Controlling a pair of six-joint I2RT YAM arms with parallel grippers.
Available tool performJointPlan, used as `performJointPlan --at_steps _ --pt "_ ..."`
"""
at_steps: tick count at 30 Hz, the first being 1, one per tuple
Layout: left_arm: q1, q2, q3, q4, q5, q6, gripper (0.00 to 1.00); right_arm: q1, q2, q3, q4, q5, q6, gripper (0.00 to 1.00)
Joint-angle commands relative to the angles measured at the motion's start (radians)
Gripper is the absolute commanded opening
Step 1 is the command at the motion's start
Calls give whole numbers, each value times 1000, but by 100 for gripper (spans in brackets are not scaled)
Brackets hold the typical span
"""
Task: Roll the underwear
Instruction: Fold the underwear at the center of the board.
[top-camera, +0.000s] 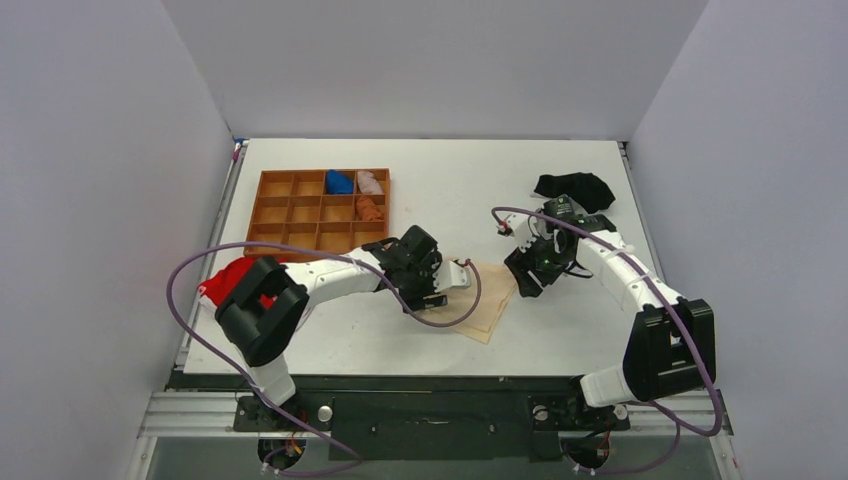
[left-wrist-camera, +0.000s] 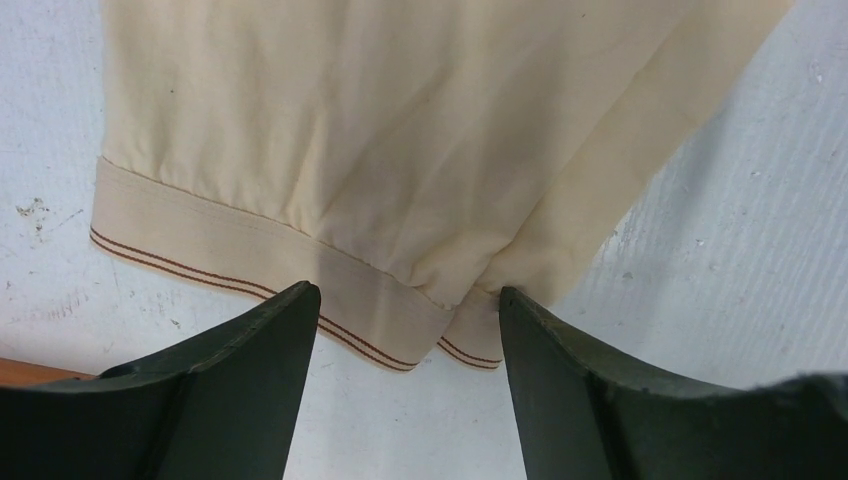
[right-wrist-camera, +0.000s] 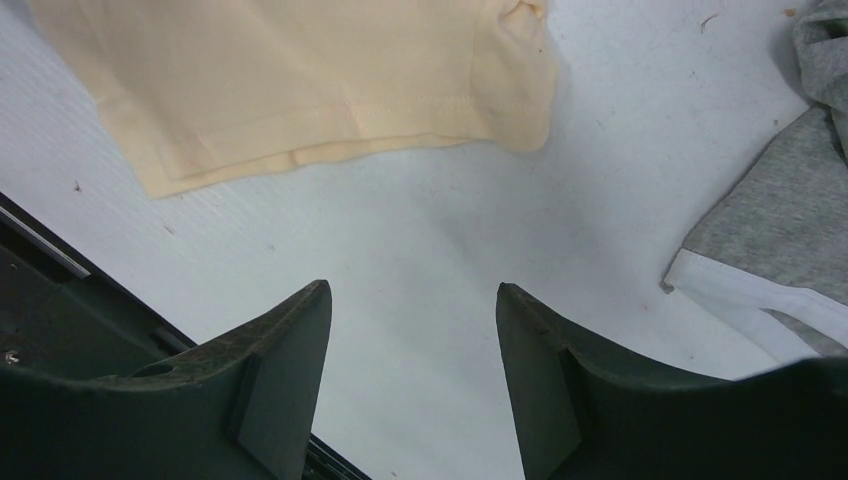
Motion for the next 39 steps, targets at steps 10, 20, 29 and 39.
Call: performJointPlan --at_steps 10,20,29,39 --pt "13 -7 77 -31 85 -20 67 -13 -35 -33 37 -34 0 57" --pt "37 28 103 -11 58 -23 61 -14 -28 -42 39 -38 -2 57" --pt "38 62 106 -17 52 -7 59 -18 -21 -43 41 -37 -3 57" --pt "38 84 99 -8 45 -21 43 -17 -20 -46 41 -40 -1 57"
